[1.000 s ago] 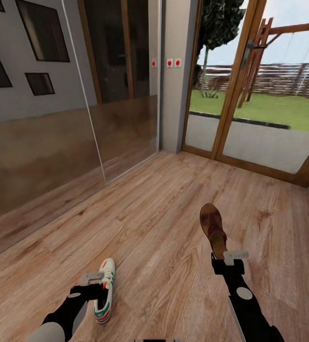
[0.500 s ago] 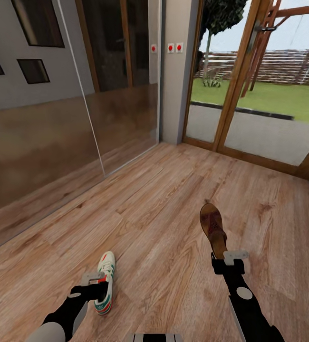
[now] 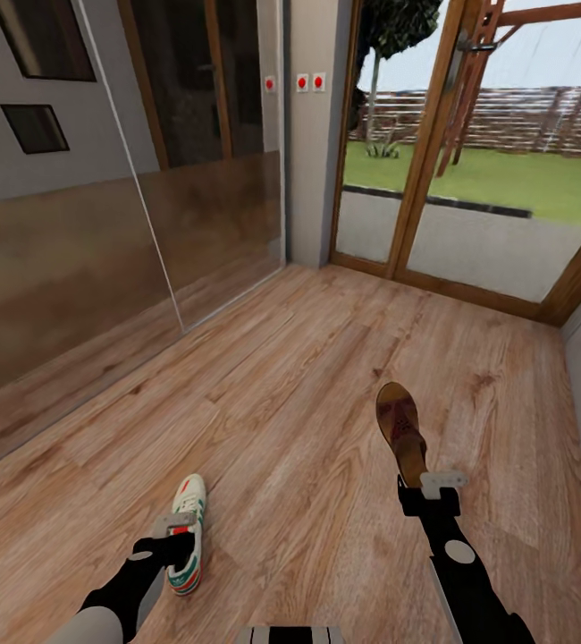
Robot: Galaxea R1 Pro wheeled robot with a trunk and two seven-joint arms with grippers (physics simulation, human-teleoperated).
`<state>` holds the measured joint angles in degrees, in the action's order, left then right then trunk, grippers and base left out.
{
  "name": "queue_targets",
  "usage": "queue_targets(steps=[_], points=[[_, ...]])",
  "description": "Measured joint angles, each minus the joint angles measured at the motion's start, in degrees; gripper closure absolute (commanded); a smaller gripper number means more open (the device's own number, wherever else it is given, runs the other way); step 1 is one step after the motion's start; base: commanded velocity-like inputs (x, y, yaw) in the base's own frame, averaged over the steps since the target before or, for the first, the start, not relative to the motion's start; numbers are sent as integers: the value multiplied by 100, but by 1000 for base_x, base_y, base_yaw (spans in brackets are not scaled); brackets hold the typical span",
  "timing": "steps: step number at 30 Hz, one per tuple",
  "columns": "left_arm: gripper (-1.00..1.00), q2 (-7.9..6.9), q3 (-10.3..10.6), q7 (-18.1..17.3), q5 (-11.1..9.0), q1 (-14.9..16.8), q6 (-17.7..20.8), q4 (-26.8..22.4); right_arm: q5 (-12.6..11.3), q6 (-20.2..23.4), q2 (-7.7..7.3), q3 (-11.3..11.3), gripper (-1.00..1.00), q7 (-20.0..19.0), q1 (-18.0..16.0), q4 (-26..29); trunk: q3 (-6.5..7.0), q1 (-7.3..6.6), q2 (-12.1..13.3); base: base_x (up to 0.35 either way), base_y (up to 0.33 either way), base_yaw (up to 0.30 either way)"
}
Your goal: Pick up the two gym shoes and the two sandals from the corridor floor and place them onto the hallstand (shoe rack) in the corridor, making sure they are on the rack and not on the floor. Arrange them so the two gym shoes are next to each other and the two sandals are next to each other.
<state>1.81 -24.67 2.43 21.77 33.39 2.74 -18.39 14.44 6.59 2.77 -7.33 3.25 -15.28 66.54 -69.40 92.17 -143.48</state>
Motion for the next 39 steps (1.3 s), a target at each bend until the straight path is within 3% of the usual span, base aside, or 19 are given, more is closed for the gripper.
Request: queue_targets(steps=[4, 9, 14, 30, 39], points=[[-100, 3, -1, 5, 8, 0, -3, -3, 0, 0, 0, 0, 100, 1, 0, 15, -8, 0, 0, 0, 0, -65], [-100, -1, -4, 6, 6, 0, -3, -11, 0, 0, 0, 0, 100, 1, 1, 23, -134, 13, -6, 0, 0, -46], [-100, 7, 8, 43, -11, -3, -874, -12, -2, 0, 0, 0, 100, 1, 1, 32, -287, 26, -13, 0, 0, -1], [-100, 8, 14, 67, -10, 5, -999, -28, 5, 0, 0, 0, 100, 1, 0, 41, -785, 67, -35, 0, 0, 0], [-100, 8, 22, 59, -13, 6, -1007, -35, 8, 2, -3, -11, 100, 1, 0, 193, -864, 67, -35, 0, 0, 0]])
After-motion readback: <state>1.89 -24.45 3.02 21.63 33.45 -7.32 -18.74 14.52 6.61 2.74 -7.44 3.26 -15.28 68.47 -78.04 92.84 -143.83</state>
